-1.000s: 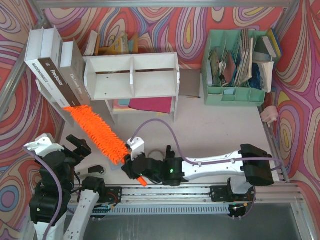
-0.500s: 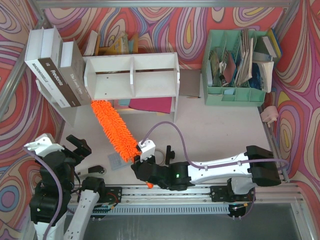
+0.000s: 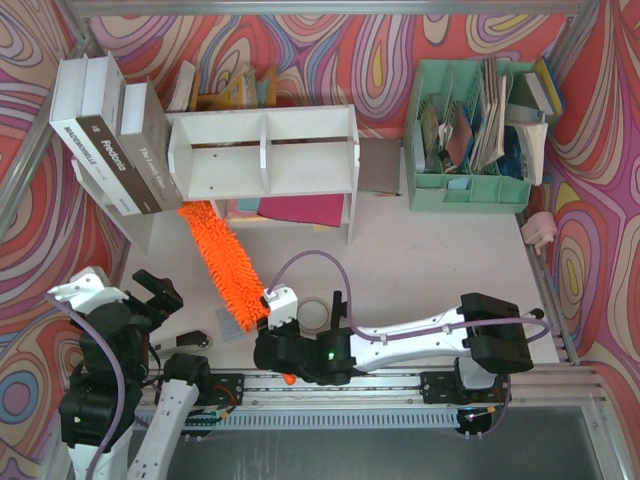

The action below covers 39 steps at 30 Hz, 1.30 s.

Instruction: Dust the bookshelf with a duster

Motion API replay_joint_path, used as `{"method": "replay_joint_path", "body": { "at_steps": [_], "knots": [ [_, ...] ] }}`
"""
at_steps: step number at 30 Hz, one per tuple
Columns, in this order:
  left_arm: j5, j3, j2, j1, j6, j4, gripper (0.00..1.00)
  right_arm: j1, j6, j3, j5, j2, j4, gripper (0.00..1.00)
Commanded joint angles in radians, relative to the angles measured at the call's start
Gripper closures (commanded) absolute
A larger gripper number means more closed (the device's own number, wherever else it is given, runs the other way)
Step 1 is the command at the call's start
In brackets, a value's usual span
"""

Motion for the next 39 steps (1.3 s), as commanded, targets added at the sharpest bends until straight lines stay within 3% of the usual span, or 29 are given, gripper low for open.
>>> {"method": "replay_joint_path", "body": {
  "at_steps": [1,15,22,27,39],
  "knots": [
    [0.002,-0.014,0.002,0.003,0.009,0.021,0.01,0.000,0.036,0.065,0.001,0.041,-0.019,1.00],
    [0.005,-0.015,0.001,0.004,0.009,0.022,0.02,0.012,-0.013,0.057,0.120,-0.092,-0.049,1.00],
    [0.004,-0.015,-0.001,0.004,0.009,0.022,0.02,0.001,0.049,0.042,-0.009,0.028,-0.080,1.00],
    [0.002,-0.015,-0.002,0.004,0.008,0.022,0.02,-0.075,0.088,-0.005,-0.135,0.050,-0.042,1.00],
    [0.004,-0.015,0.005,0.004,0.009,0.022,0.02,-0.031,-0.090,0.068,-0.010,-0.017,0.015,1.00]
  ]
}}
